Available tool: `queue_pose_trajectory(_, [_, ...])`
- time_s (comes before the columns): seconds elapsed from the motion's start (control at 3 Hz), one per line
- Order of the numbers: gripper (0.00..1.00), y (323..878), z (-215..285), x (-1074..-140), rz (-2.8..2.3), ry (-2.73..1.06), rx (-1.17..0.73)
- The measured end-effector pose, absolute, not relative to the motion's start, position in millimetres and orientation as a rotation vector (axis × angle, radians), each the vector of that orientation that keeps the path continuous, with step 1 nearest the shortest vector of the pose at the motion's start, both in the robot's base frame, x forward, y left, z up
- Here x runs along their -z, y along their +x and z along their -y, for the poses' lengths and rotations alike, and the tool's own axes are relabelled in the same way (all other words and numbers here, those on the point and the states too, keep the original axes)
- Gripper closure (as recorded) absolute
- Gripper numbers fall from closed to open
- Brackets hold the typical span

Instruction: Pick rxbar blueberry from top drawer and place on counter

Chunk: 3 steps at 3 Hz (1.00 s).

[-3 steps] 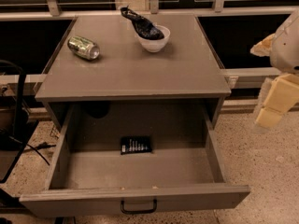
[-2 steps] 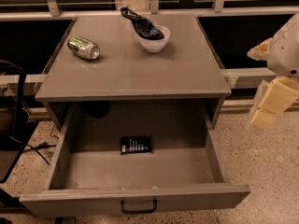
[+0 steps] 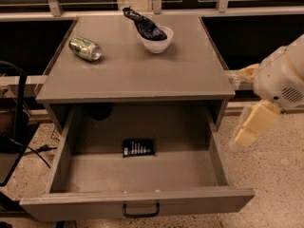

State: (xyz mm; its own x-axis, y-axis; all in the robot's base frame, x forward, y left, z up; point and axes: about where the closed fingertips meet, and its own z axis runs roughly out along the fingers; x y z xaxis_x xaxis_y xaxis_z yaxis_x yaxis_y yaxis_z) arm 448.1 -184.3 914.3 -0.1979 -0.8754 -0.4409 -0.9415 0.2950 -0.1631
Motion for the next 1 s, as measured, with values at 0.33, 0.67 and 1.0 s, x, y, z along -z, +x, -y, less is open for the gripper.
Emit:
queue_pose_trajectory(0.33, [0.00, 447.4, 170.3, -889.4, -2.082, -1.618, -0.264])
queue_pose_trajectory(0.67, [0.00, 447.4, 170.3, -889.4, -2.082, -1.618, -0.264])
queue_pose_trajectory(1.0, [0.00, 439.9, 155.4, -877.6, -2.069, -1.600, -0.320])
